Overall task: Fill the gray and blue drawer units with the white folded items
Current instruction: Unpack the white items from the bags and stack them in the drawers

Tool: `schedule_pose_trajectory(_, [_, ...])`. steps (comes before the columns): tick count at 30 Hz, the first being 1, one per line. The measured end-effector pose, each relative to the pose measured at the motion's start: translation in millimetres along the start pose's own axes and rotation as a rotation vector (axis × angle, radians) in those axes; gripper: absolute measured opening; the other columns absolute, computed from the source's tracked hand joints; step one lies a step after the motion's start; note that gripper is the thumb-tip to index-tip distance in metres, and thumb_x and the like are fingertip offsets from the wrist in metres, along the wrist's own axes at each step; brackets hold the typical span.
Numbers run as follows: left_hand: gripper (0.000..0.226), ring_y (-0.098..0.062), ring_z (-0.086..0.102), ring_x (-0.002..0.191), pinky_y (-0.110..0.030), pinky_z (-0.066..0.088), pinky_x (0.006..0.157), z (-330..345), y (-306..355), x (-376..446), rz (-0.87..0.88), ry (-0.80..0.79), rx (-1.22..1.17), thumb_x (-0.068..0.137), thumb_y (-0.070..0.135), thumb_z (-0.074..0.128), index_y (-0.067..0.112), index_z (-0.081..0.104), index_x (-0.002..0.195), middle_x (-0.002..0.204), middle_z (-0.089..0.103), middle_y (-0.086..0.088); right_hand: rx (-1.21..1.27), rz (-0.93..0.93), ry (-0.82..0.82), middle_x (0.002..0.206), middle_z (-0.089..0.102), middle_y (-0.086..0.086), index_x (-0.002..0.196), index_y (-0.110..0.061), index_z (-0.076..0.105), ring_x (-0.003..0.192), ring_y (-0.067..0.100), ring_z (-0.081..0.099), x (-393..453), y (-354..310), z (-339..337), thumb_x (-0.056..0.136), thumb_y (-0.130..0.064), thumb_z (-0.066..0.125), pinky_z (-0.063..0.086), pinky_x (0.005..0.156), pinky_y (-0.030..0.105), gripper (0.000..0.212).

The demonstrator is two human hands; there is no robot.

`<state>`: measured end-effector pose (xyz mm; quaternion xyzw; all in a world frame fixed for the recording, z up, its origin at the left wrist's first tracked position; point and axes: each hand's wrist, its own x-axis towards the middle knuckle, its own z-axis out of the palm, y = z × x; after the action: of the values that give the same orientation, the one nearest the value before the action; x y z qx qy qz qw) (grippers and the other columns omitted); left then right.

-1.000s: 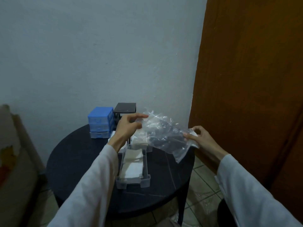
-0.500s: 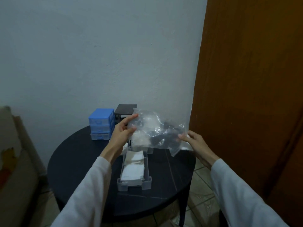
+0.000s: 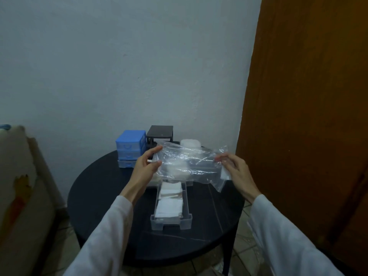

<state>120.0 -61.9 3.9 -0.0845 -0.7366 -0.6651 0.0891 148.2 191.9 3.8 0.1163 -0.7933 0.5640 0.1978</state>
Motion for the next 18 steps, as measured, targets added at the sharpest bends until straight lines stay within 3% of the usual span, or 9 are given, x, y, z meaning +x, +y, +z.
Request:
schedule_pose_trajectory(5, [0.051, -0.004, 0.051, 0.095, -0.021, 0.042, 0.075, -7, -4, 0, -0.011, -0.025, -0.035, 0.092, 0.0, 0.049, 0.033, 0.049, 0.13, 0.138, 0.038, 0.006, 0.046, 0.065, -0.01, 0.124, 0.053, -0.005, 0.119, -0.02, 0.06, 0.097, -0.004, 0.05, 2, 2, -1, 0.093, -0.011, 0.05, 0.048, 0.067, 0.007, 0.029])
schedule_pose_trajectory(9, [0.053, -0.007, 0.05, 0.102, -0.028, 0.042, 0.087, -13, -5, -1, -0.028, -0.03, -0.063, 0.091, -0.002, 0.049, 0.033, 0.048, 0.131, 0.136, 0.039, 0.007, 0.026, 0.107, -0.059, 0.133, 0.049, -0.001, 0.127, -0.021, 0.054, 0.101, 0.003, 0.054, 2, 4, -1, 0.086, -0.021, 0.062, 0.052, 0.077, 0.02, 0.042])
schedule_pose_trajectory(12, [0.054, -0.014, 0.049, 0.107, -0.033, 0.042, 0.092, -24, -6, -1, -0.028, 0.026, -0.076, 0.09, -0.004, 0.049, 0.031, 0.05, 0.131, 0.135, 0.039, 0.008, -0.12, 0.097, -0.134, 0.14, 0.046, 0.0, 0.134, -0.024, 0.049, 0.122, 0.013, 0.046, 3, 2, 8, 0.081, -0.028, 0.067, 0.045, 0.097, 0.031, 0.056])
schedule_pose_trajectory(14, [0.052, -0.018, 0.053, 0.105, -0.037, 0.045, 0.093, -37, -6, 0, -0.016, 0.098, -0.139, 0.088, -0.004, 0.053, 0.03, 0.053, 0.127, 0.138, 0.043, 0.001, -0.118, 0.1, -0.152, 0.141, 0.044, 0.003, 0.135, -0.023, 0.047, 0.125, 0.016, 0.044, 6, -4, 22, 0.082, -0.025, 0.067, 0.045, 0.099, 0.033, 0.057])
schedule_pose_trajectory(17, [0.048, -0.023, 0.049, 0.121, -0.037, 0.046, 0.09, -59, -8, -1, -0.019, 0.364, -0.304, 0.088, 0.001, 0.058, 0.022, 0.05, 0.131, 0.138, 0.045, -0.01, -0.01, 0.105, -0.104, 0.138, 0.046, 0.005, 0.133, -0.018, 0.05, 0.113, 0.012, 0.047, 14, -21, 55, 0.083, -0.018, 0.067, 0.048, 0.082, 0.018, 0.052])
schedule_pose_trajectory(18, [0.048, -0.023, 0.046, 0.124, -0.035, 0.044, 0.088, -65, -10, -4, -0.038, 0.444, -0.335, 0.089, 0.003, 0.058, 0.02, 0.048, 0.133, 0.139, 0.042, -0.013, 0.027, 0.116, -0.08, 0.135, 0.047, 0.005, 0.131, -0.015, 0.051, 0.111, 0.012, 0.048, 16, -27, 68, 0.083, -0.016, 0.067, 0.047, 0.084, 0.018, 0.051])
